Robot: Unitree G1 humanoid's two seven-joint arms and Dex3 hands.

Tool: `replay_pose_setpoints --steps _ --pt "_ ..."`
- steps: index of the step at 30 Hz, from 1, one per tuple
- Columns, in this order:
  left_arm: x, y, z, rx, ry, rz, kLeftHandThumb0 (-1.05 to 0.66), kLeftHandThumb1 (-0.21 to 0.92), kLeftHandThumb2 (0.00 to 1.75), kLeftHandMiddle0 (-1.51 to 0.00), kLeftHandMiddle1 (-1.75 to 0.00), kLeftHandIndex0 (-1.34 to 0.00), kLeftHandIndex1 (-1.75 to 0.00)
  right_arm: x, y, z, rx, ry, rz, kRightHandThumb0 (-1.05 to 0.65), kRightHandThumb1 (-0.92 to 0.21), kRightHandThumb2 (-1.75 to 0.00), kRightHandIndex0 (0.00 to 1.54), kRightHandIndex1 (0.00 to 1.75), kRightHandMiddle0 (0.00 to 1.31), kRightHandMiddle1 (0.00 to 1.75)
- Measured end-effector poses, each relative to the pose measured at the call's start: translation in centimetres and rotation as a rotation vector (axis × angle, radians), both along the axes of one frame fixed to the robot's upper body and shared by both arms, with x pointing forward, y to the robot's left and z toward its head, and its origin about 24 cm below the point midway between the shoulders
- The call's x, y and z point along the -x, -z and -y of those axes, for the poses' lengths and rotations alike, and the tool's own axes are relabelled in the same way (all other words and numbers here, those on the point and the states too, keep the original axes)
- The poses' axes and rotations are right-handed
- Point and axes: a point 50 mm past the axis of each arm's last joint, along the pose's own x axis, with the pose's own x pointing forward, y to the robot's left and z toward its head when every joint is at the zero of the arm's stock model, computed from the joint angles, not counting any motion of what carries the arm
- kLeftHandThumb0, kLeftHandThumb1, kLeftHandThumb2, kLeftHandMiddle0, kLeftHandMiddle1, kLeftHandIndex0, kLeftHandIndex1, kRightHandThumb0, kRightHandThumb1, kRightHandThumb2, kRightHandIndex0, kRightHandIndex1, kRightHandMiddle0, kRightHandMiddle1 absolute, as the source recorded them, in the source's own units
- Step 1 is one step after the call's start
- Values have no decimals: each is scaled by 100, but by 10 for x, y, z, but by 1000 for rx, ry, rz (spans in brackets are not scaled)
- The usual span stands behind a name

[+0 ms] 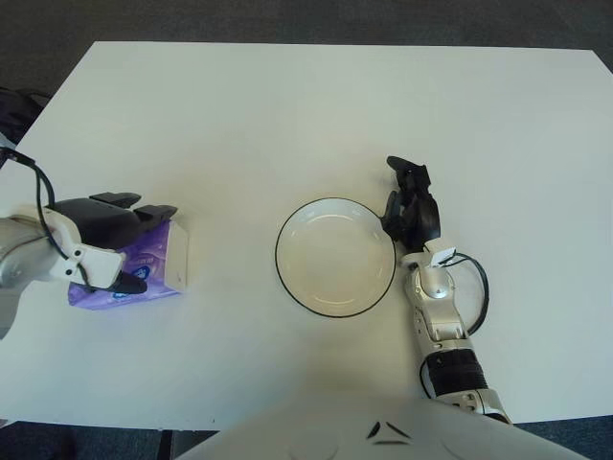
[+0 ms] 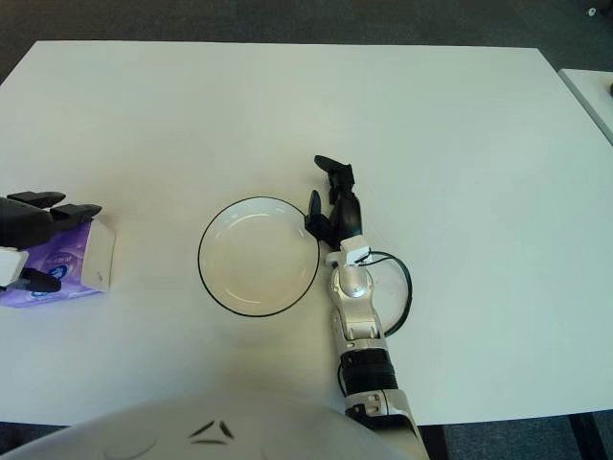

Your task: Put the tissue paper into the plate.

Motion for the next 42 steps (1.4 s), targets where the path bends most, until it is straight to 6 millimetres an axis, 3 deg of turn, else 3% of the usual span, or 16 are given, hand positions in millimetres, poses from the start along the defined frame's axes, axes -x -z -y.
replay_pose_setpoints --steps 22,42 --pt "-7 16 -1 -89 54 -1 -105 92 62 0 0 0 0 0 1 0 4 -9 -2 -61 -92 -81 32 22 0 101" --pt "-5 34 -11 -173 125 24 -104 92 51 0 0 0 0 1 1 1 8 -24 -5 -62 -92 -83 31 24 0 102"
